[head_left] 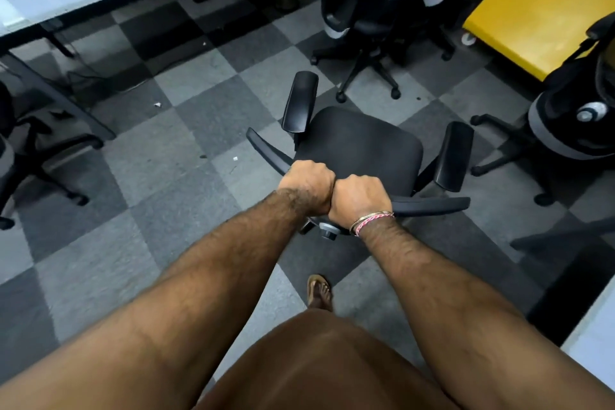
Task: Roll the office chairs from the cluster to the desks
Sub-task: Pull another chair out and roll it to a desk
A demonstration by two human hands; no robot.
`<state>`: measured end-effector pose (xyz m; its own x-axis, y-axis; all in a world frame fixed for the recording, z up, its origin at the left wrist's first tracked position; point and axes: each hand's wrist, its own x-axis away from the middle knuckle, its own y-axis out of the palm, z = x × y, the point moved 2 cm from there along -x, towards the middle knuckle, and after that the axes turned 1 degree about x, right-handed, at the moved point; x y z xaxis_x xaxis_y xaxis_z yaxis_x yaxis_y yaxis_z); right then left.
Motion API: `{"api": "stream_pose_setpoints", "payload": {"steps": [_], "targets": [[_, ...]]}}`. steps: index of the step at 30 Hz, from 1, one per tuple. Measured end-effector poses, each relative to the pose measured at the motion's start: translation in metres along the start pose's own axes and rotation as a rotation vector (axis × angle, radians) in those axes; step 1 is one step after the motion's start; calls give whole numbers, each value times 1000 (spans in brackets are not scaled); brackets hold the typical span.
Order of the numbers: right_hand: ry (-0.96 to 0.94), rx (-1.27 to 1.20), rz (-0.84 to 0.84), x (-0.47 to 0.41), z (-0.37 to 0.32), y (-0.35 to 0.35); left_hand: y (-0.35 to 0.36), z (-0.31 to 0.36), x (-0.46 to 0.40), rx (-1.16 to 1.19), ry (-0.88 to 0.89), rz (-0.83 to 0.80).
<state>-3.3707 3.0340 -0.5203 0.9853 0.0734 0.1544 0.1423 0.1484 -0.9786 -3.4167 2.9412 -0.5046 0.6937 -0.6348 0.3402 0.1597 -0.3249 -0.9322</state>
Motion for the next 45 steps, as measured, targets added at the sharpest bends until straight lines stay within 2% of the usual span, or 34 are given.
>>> {"api": "stream_pose_setpoints", "payload": {"steps": [11, 17, 26, 35, 45], "targets": [[-247, 68, 25, 74, -95, -1, 52, 7, 138, 93, -215, 28], [-410, 98, 48, 82, -118, -2, 69, 5, 172, 140, -352, 43], [-631, 183, 64, 44, -81, -2, 64, 13, 136, 188, -408, 31], [-748, 205, 70, -26, -54, -2, 48, -10, 83, 219, -508, -8], [-787, 171, 91, -122, -80, -22, 39, -100, 43, 199, -514, -78]]}}
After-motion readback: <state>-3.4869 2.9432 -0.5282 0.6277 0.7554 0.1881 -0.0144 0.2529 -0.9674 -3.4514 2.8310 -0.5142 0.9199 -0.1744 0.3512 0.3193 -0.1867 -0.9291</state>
